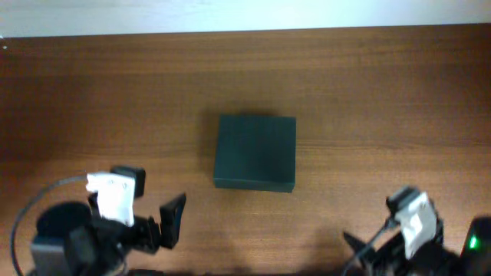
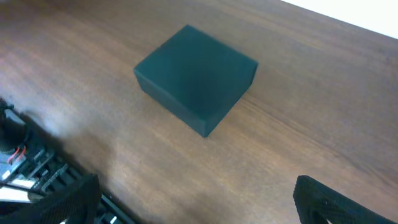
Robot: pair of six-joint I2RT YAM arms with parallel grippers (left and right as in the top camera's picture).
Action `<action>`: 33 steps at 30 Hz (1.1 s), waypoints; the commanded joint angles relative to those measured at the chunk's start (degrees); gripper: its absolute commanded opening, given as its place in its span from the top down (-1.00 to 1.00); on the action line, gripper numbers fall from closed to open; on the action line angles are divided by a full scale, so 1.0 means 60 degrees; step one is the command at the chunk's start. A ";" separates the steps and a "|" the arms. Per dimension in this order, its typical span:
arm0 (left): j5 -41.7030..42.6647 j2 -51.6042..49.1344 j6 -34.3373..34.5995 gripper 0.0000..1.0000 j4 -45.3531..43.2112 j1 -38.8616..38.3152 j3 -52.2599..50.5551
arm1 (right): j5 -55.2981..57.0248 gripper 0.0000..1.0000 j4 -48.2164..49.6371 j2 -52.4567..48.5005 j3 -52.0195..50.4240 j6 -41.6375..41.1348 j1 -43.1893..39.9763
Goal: Pack container
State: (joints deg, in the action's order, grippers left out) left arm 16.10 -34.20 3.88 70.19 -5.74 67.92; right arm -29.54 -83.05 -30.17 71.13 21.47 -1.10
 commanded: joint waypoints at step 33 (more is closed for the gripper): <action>-0.0029 0.2925 -0.0200 -0.98 -0.0073 0.0029 -0.2080 | -0.0532 -0.97 0.0149 0.2962 -0.1351 0.0095 -0.0080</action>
State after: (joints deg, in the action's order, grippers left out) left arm 17.47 -16.91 3.86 70.00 -5.74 55.81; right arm -31.57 -82.28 -12.62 63.46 21.52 -1.10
